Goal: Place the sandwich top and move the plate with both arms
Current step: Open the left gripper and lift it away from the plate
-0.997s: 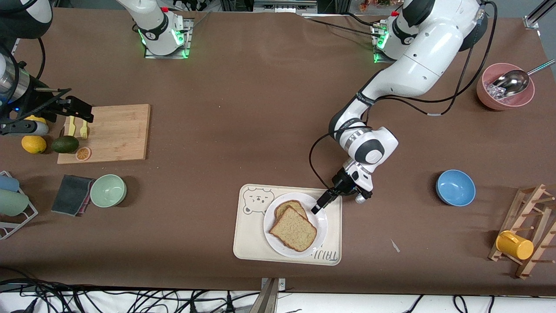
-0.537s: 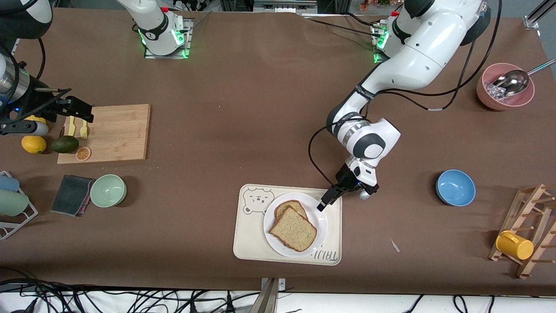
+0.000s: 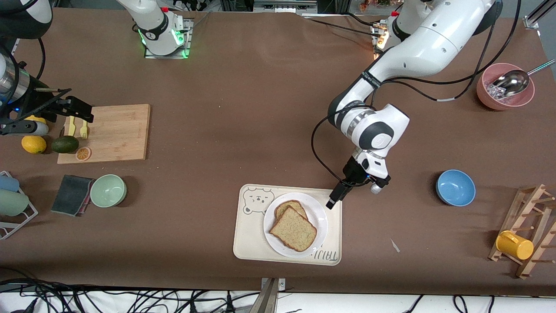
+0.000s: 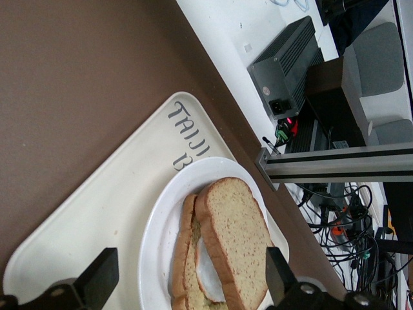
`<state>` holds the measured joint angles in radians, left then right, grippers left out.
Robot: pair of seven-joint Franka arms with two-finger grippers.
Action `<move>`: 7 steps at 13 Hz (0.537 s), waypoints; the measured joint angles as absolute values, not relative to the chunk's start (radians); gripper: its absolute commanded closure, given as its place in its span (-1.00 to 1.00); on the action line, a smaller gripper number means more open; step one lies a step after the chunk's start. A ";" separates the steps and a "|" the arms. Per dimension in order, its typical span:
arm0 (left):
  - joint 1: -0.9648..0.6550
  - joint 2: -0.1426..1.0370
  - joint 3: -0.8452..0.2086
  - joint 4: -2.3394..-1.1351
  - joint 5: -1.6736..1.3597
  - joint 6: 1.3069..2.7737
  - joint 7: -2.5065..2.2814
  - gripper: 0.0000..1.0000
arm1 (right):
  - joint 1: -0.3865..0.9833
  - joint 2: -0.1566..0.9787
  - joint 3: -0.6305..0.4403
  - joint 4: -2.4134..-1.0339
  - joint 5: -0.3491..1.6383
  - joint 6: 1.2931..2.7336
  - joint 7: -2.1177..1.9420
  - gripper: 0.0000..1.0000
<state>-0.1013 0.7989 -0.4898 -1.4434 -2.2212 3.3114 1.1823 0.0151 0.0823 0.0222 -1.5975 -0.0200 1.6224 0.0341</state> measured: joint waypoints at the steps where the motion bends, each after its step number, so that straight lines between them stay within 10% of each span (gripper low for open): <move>1: -0.090 0.799 -0.490 -1.445 -2.221 3.311 1.183 -1.00 | 0.015 0.082 0.022 -1.598 -0.020 1.622 0.034 -1.00; 7: -0.027 0.794 -0.504 -1.497 -2.221 3.312 1.225 -1.00 | 0.015 0.082 0.022 -1.598 -0.020 1.622 0.034 -1.00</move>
<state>-0.0273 0.7937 -0.5043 -1.4969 -2.2212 3.3118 1.2248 0.0148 0.0824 0.0219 -1.5975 -0.0200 1.6224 0.0341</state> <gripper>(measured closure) 0.000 0.000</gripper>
